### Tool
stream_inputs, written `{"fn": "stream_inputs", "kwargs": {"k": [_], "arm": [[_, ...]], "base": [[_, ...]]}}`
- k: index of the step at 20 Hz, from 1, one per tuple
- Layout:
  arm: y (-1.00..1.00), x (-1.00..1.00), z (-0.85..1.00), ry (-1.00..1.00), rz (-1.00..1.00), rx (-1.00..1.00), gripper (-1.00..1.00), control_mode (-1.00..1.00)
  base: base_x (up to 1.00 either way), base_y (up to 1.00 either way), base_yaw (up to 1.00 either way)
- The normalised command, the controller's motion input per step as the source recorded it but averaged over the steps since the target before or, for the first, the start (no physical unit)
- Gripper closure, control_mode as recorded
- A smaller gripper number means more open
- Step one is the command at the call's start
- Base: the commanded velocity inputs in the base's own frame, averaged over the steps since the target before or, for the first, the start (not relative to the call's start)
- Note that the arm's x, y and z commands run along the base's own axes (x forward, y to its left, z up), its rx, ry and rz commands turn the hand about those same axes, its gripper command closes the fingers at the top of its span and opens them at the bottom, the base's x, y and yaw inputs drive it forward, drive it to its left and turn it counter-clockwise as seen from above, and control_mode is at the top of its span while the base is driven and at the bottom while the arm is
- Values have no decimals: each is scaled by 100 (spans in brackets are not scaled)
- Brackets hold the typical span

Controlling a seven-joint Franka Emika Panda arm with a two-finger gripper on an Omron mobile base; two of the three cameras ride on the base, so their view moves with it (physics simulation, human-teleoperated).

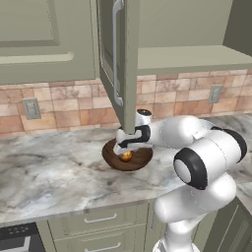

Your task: Pick both bowls and place them on the counter. Then place the kiwi in one bowl and place the orange in the other bowl.

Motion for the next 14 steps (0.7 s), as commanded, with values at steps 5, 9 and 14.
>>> {"fn": "stream_inputs", "kwargs": {"k": [5,9,14], "arm": [[0,-19,45,-4,0,0,-100,-100],[-9,-27,46,-5,0,0,-100,-100],[-33,-53,25,-10,0,0,-100,-100]], "base": [[0,0,0],[0,0,0],[0,0,0]]}}
